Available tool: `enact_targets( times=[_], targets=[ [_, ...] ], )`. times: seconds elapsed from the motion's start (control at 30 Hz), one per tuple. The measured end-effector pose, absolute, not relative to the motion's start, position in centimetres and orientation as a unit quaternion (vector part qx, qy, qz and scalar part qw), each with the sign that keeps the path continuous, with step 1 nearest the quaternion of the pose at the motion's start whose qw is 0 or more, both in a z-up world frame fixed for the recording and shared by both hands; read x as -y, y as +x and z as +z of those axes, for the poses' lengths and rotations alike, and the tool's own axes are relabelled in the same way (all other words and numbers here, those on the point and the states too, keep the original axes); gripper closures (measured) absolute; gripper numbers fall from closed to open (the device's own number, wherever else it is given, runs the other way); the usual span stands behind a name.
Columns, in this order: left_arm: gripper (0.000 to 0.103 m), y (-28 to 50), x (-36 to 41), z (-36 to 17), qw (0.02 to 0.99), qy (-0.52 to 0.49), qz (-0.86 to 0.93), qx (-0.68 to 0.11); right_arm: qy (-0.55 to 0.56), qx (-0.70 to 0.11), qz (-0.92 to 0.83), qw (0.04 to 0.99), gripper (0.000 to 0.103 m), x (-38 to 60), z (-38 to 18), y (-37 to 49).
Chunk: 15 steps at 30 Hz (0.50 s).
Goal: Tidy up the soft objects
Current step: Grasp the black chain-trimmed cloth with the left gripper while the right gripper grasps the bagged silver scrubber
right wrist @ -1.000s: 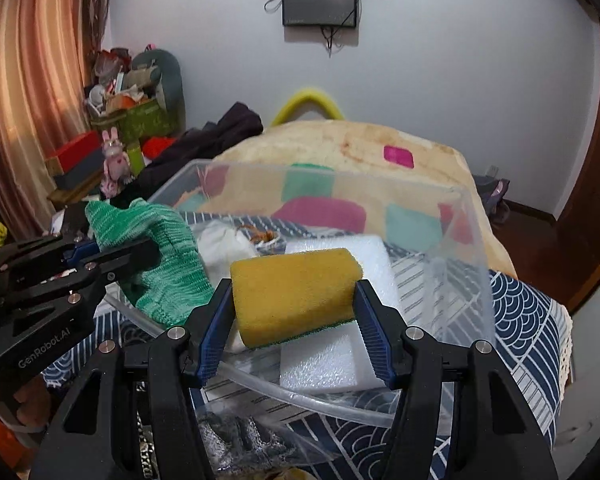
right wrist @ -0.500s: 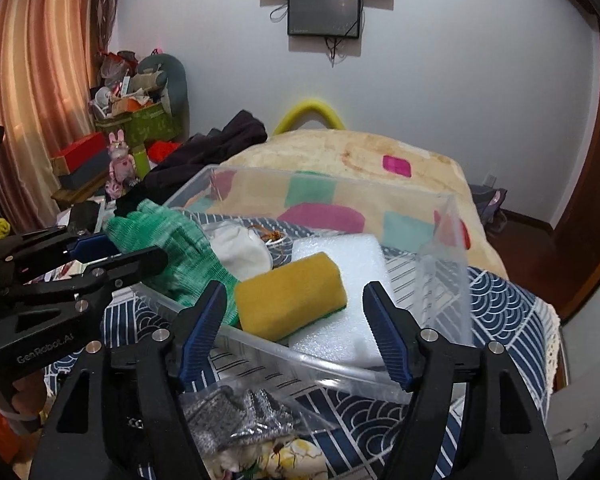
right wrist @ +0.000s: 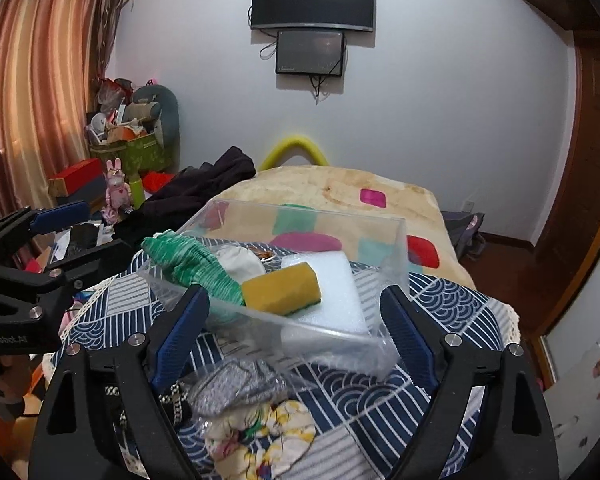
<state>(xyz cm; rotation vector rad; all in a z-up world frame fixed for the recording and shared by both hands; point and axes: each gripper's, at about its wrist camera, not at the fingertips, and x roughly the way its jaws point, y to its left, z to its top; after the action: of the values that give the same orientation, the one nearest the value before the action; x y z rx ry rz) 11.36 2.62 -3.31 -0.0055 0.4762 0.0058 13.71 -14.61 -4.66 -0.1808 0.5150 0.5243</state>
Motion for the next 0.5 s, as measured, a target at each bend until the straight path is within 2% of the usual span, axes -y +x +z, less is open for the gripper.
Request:
enact_targets(
  times=[0.2,0.5],
  targets=[
    [0.005,9.7,-2.9,-4.3,0.967,-0.008,0.002,-0.256,-0.074,-0.255,0.267,0.927,0.014,15.0,-4.9,12.8],
    [0.005,9.0,-3.3,-9.1,0.946,-0.017,-0.003,-0.324,-0.095,-0.287,0.282,0.911,0.013,13.2,-7.6,12.5]
  ],
)
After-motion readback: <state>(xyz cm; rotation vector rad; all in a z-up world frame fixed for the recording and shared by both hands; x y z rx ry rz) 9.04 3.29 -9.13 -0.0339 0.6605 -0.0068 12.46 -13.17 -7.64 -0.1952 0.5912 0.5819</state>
